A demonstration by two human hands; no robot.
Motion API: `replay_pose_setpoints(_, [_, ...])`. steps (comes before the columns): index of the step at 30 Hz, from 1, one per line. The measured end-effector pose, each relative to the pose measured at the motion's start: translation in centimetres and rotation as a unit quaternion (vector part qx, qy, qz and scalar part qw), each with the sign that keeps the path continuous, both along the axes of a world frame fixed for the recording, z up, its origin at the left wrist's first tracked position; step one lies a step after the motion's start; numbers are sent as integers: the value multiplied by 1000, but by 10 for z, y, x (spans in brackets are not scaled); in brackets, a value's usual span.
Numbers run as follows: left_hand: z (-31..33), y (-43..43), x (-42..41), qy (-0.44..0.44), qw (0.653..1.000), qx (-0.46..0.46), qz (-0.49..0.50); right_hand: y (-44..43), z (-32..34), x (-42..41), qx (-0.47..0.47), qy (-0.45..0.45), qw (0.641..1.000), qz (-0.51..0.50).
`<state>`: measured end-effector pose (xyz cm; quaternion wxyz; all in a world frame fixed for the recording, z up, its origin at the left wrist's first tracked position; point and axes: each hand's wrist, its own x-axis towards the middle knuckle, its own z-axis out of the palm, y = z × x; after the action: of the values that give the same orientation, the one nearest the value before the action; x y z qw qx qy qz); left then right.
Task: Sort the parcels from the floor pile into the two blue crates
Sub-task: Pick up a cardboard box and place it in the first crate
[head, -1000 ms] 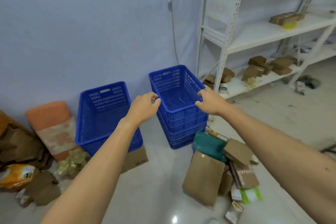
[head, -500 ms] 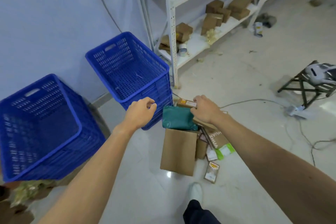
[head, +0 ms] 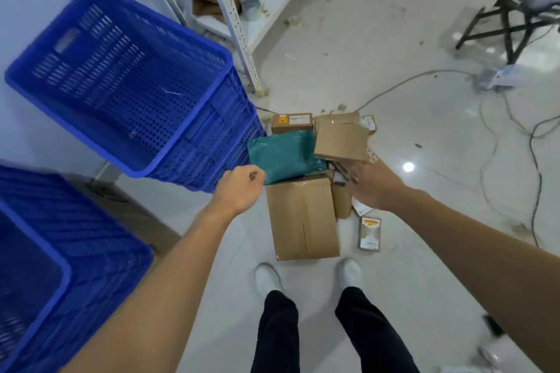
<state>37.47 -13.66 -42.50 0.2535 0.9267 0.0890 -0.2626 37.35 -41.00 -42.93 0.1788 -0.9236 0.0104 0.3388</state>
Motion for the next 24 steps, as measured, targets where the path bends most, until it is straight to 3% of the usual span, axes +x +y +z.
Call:
replay_pose_setpoints(5, [-143,24,7,56,996,13,-64,2,-121,-18,-55,53,996,-38])
replay_pose_setpoints(10, [-280,37,-21,120,992,23,-41,-5,-257,-54,-108,130,986,-2])
replay_pose_setpoints(14, [-366,42,-29,135,989,30,54,-10,-351,-51,-85,151,978,-115])
replay_pose_setpoints(17, [-431,50,-37,185,960,-45,207,-7,-416,-47,-8,163,960,-229])
replay_pose_setpoints(20, [-481,46,-43,212,900,-141,354,-6,-478,-47,79,169,901,-391])
replay_pose_setpoints(22, [-508,41,-46,232,873,-190,384,-2,-507,-47,120,153,840,-507])
replay_pose_setpoints(24, [-529,37,-49,231,861,-228,392,2,-525,-46,162,150,800,-558])
